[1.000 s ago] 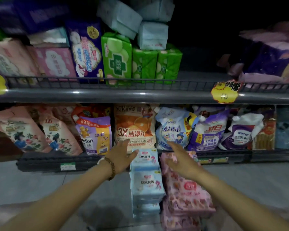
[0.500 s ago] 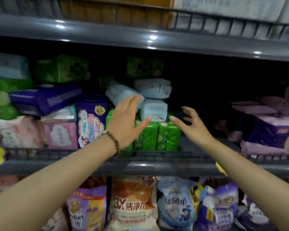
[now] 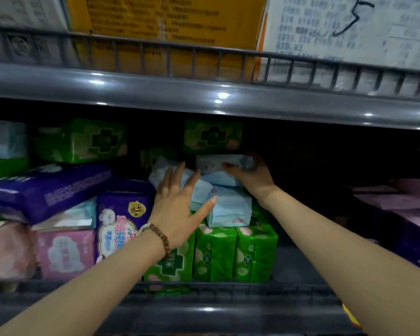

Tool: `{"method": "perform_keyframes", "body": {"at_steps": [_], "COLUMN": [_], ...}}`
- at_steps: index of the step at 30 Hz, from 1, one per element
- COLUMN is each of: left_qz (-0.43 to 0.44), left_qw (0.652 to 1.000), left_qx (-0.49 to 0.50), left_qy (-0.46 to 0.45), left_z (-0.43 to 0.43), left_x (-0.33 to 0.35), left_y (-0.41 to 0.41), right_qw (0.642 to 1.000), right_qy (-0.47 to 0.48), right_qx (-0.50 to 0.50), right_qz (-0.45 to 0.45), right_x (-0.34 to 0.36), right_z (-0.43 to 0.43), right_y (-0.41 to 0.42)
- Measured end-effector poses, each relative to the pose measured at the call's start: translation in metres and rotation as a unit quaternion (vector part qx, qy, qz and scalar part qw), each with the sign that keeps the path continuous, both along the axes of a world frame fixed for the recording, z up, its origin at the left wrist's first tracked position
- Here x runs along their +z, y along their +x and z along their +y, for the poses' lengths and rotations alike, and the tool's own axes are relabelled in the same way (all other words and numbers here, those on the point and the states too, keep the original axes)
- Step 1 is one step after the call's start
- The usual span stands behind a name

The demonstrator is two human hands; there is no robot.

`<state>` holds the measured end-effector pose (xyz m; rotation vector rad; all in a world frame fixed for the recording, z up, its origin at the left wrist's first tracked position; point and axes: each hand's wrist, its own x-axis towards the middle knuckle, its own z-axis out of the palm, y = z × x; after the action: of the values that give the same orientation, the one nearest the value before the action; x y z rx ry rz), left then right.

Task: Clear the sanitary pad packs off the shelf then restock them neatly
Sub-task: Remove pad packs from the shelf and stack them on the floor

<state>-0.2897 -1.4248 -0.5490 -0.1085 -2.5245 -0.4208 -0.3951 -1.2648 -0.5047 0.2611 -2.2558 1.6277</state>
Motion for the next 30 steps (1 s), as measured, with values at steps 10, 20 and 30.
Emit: {"method": "perform_keyframes", "body": {"at_steps": [10, 20, 30], "left_qz": [-0.028, -0.064, -0.025], "left_qw": [0.999, 0.871, 0.88], "left_qx": [0.023, -0.268, -0.084], "left_qy": [-0.014, 0.407, 0.466], "left_z": [0.01, 0.02, -0.039], "left_x": [0.011, 0.02, 0.03], "left_y": [0.009, 0.051, 0.075], "right_qw": [0.968, 0.926, 0.989], "right_qy": [-0.249, -0.173, 0.121], "right_qx": [-0.001, 0.207, 0.083], "right_qz": [0.033, -0.263, 0.025], "right_x": [0.005, -0.015, -0.058], "right_z": [0.068, 0.053, 0.008], "right_y": [0.071, 0.115, 0.062]}}
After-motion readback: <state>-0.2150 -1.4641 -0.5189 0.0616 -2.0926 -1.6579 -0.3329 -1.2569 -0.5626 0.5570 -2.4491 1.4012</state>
